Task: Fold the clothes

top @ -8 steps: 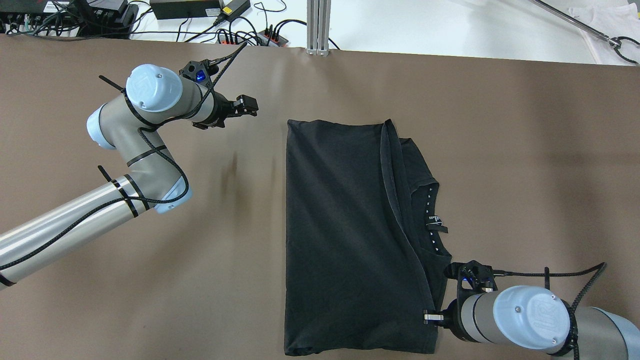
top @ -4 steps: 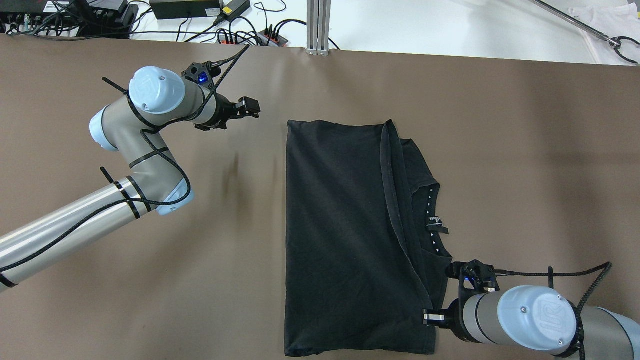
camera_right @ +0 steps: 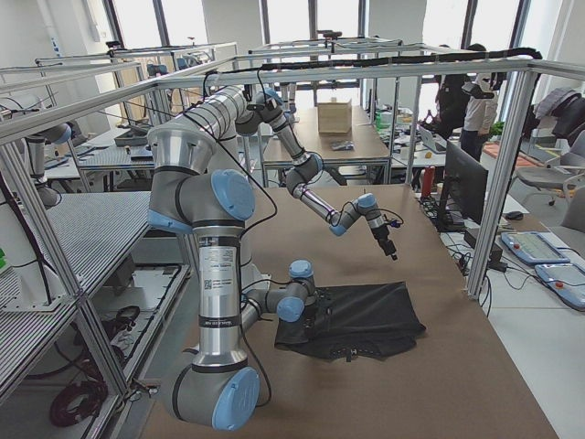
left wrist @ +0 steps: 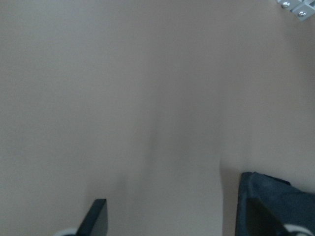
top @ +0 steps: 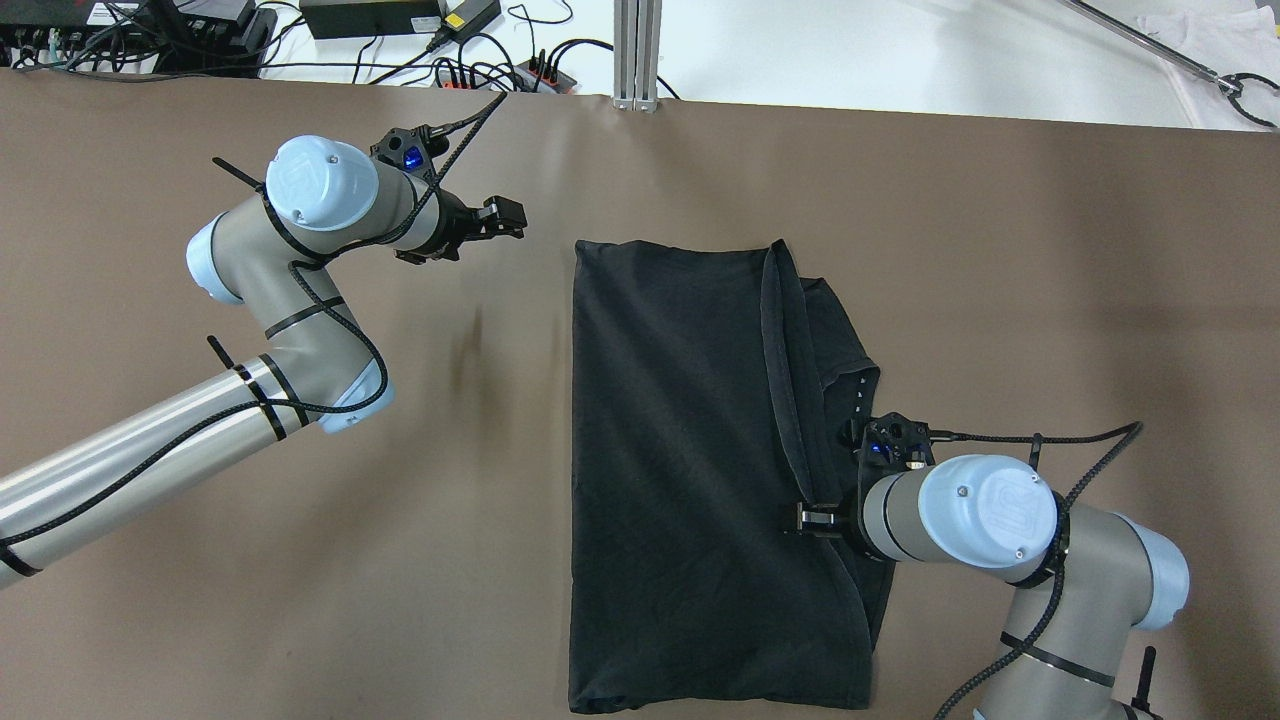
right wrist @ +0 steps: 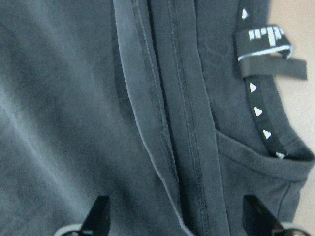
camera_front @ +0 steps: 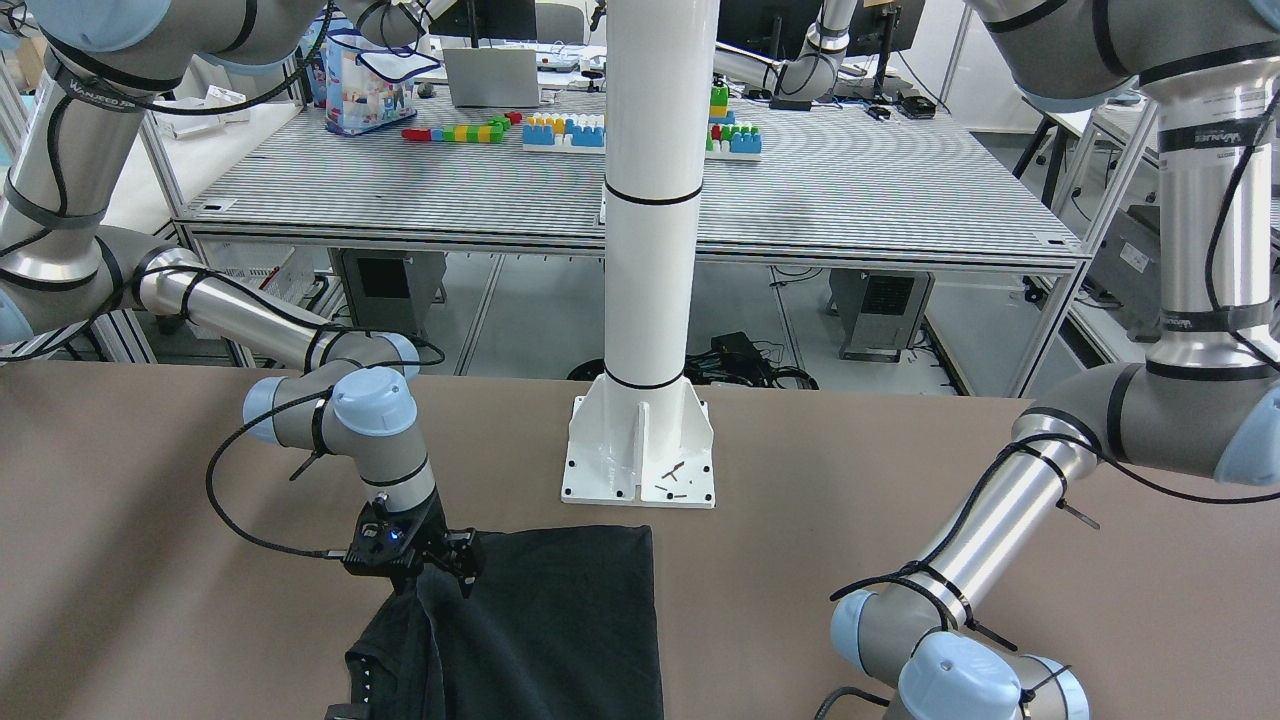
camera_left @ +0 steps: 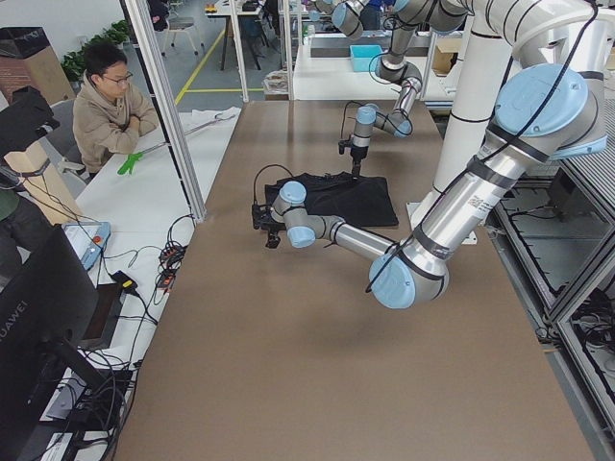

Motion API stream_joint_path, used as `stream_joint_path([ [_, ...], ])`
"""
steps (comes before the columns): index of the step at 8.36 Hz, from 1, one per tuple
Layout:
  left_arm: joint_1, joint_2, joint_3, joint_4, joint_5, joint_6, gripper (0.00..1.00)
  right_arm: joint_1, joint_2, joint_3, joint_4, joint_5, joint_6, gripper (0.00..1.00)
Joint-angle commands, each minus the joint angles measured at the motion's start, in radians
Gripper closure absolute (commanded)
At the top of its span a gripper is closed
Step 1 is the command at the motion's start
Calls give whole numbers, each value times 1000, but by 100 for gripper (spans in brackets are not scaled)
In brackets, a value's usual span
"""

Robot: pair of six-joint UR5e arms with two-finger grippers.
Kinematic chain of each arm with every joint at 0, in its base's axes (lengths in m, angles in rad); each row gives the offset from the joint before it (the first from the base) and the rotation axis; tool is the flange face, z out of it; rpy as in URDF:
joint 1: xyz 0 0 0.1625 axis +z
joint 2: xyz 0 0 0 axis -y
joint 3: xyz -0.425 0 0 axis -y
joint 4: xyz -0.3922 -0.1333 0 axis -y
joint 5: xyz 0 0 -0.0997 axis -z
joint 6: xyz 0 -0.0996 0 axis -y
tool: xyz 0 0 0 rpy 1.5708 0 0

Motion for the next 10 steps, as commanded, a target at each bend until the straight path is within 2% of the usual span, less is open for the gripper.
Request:
stream_joint_path([
  [1,0,-1,-3,0,0,-2,0,33,30,-83,13,-5,-92,5],
  [4,0,0,-3,0,2,-2,0,33,63,-103,3,-6,-84,5],
  [10,0,11,-6,-2,8,-2,0,107,27,-144,20,14,-207,5],
])
